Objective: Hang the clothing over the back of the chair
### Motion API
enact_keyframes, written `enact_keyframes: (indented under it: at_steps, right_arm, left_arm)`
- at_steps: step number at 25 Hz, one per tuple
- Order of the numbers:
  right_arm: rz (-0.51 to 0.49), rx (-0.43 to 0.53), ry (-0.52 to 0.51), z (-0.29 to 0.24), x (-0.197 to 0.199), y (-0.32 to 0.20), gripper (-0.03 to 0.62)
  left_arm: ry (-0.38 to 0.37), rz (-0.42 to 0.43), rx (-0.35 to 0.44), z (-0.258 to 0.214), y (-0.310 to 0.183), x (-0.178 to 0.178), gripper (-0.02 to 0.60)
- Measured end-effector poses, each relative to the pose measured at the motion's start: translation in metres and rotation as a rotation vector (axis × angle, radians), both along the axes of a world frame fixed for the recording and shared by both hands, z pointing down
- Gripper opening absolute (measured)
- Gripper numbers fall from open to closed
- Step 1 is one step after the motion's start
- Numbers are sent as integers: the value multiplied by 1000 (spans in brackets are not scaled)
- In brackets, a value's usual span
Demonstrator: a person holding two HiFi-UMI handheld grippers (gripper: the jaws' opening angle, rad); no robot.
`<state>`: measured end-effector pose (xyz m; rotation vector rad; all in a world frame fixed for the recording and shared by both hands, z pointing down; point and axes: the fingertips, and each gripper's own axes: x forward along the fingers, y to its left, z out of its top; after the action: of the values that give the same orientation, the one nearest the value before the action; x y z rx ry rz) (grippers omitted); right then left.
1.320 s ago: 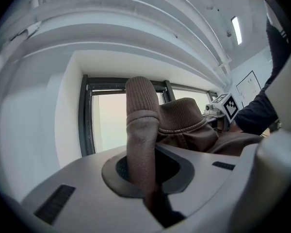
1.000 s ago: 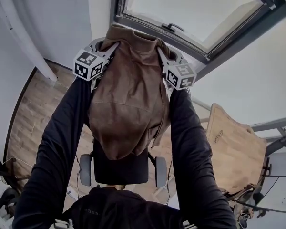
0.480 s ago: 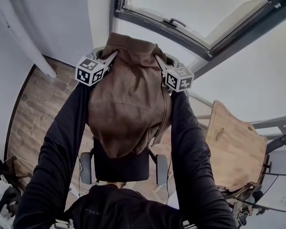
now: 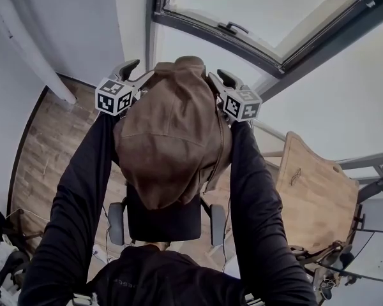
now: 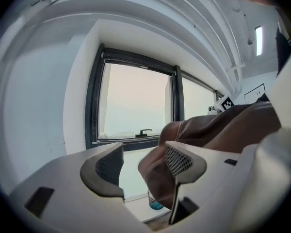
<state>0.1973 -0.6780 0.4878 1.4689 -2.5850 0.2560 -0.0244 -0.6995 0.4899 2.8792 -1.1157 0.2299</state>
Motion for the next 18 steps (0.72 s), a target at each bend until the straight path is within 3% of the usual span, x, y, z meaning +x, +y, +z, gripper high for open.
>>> enact_keyframes:
  at_steps: [7, 18]
  right_arm:
    - [0, 33, 18, -18, 1, 14, 160]
    - [-37, 175, 61, -112, -5, 46, 155]
  left_arm:
    - [20, -11, 36, -22, 7, -13, 265]
    - [24, 15, 168, -111, 48, -7, 264]
